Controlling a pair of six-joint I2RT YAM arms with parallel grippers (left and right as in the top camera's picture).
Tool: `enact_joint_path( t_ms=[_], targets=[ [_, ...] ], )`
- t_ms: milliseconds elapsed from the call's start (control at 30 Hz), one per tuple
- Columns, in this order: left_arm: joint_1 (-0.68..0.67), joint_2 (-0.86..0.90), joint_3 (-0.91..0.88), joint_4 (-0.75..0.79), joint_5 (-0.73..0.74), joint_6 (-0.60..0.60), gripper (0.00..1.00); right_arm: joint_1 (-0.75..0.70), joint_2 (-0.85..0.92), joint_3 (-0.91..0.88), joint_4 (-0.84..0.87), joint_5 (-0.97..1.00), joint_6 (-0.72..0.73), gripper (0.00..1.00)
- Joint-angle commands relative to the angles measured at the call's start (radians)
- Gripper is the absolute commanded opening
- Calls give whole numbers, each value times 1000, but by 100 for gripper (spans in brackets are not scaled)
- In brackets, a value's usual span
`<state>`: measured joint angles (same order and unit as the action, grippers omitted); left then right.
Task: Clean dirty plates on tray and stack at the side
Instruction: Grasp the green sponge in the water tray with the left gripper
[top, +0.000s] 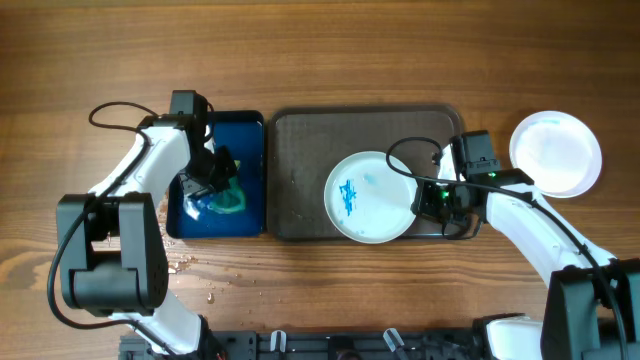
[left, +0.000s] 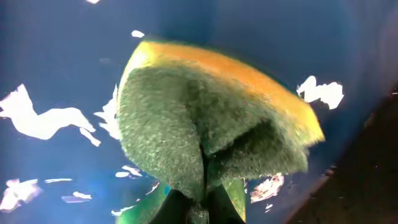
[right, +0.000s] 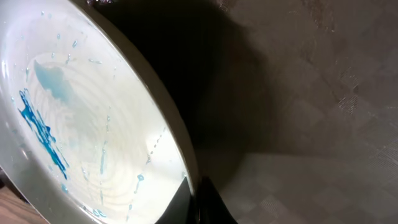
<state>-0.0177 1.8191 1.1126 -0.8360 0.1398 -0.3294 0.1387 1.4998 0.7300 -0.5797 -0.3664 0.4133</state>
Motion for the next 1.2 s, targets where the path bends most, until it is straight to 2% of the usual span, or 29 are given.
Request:
enact_joint_path(
  t_ms=[0, 167, 267, 367, 500, 700, 833, 1000, 1133, 1167],
  targets=[
    [2, 16, 0, 42, 145, 37, 4, 5, 8, 23, -9, -18, -18, 4],
    [2, -30, 7, 42, 122, -13, 4, 5, 8, 23, -16, -24, -20, 4],
    [-2, -122, 7, 22, -55, -72, 4, 5, 8, 23, -15, -24, -19, 4],
    [-26, -211, 7, 10, -208, -71, 4, 5, 8, 23, -13, -24, -20, 4],
    [-124, -294, 7, 38, -369, -68, 4, 5, 8, 23, -4, -24, -18, 4],
    [-329, -301, 7, 75, -820, -106, 4, 5, 8, 23, -4, -24, -18, 5],
    [-404, -301, 7, 89, -977, -128, 4, 5, 8, 23, -5, -24, -18, 4],
    [-414, -301, 7, 88, -986, -129, 4, 5, 8, 23, -5, -24, -18, 4],
    [-386, -300, 7, 58, -682, -127, 4, 5, 8, 23, -5, -25, -18, 5],
    [-329, -297, 5, 58, -436, -127, 4, 5, 8, 23, -5, -24, -18, 5]
  ],
)
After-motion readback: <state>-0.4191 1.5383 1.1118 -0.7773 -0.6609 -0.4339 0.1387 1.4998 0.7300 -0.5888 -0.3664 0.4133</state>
